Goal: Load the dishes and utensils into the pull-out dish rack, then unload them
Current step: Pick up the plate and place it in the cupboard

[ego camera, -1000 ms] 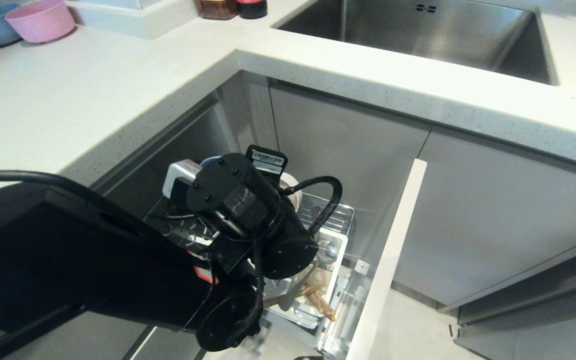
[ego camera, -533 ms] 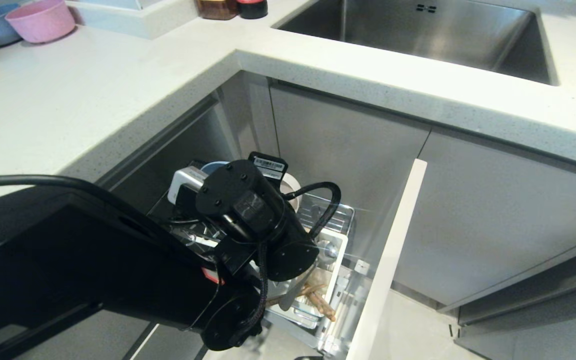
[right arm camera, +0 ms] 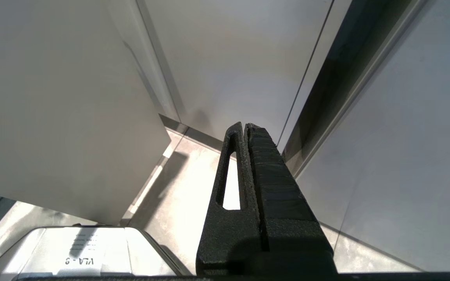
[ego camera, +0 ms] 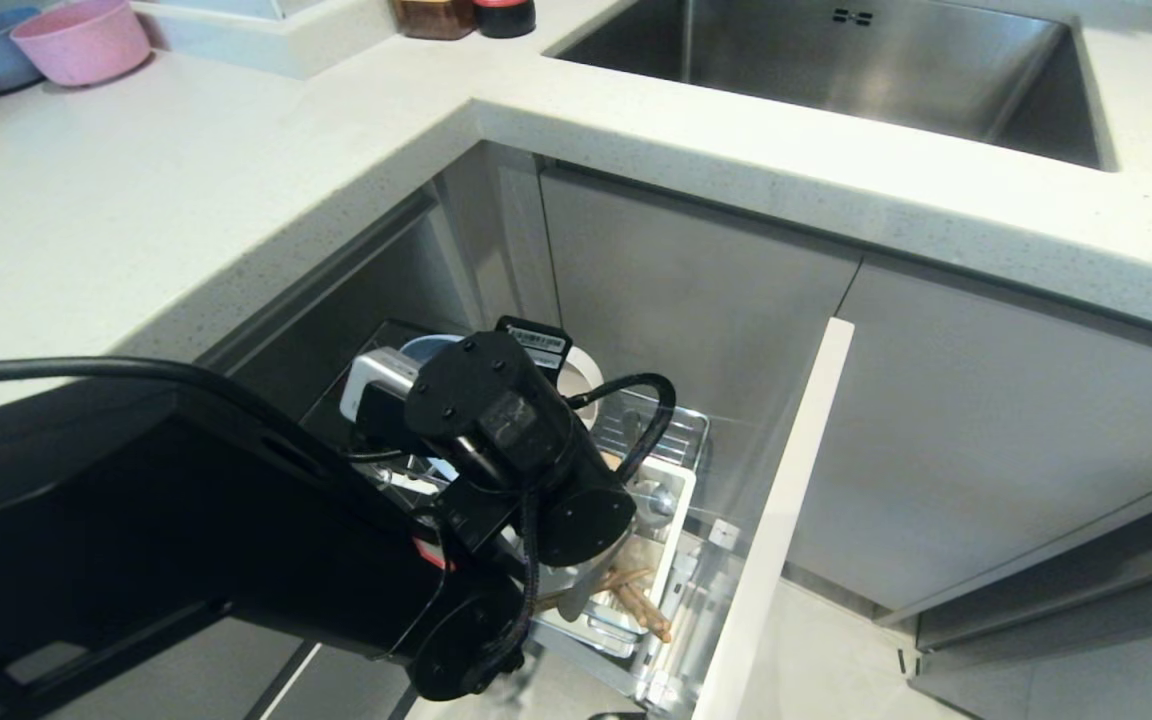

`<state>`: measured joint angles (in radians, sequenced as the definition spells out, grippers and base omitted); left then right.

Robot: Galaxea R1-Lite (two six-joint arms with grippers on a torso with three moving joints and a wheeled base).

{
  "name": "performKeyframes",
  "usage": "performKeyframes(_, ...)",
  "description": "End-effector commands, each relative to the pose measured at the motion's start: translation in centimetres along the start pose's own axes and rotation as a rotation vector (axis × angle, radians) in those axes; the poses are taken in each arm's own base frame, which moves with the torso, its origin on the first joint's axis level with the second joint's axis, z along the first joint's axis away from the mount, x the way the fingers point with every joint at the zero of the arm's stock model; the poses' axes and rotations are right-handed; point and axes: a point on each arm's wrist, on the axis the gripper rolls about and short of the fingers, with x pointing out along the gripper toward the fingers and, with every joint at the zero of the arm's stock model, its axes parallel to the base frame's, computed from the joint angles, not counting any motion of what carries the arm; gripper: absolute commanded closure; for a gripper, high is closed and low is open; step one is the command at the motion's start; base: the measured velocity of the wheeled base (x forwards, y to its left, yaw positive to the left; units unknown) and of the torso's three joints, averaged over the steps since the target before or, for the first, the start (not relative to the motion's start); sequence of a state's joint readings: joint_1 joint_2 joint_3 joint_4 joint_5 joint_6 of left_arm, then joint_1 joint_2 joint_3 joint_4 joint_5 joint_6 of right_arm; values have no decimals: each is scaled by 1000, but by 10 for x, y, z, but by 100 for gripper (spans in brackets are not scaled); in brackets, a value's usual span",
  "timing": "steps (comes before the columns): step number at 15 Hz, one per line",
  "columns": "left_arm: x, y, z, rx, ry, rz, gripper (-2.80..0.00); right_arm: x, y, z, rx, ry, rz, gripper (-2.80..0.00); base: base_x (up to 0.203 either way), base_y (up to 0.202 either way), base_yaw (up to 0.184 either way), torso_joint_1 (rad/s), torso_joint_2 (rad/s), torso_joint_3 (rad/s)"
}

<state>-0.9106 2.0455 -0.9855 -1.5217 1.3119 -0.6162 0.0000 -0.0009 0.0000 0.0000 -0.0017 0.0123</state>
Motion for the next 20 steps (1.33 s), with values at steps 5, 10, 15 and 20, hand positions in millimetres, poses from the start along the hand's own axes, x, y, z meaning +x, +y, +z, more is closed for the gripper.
performKeyframes(5, 1, 3, -2, -2, -9, 11, 0, 0, 0, 0, 0, 2, 0, 0, 0, 0, 0, 0, 0, 0)
performKeyframes(10, 4, 6, -4, -1, -20, 25, 0, 0, 0, 0, 0, 2, 0, 0, 0, 0, 0, 0, 0, 0)
performKeyframes(15, 8, 13, -7, -2, -30, 37, 0, 0, 0, 0, 0, 2, 0, 0, 0, 0, 0, 0, 0, 0)
performKeyframes(20, 10, 15, -9, -13, -35, 42, 0, 0, 0, 1, 0, -3, 0, 0, 0, 0, 0, 0, 0, 0)
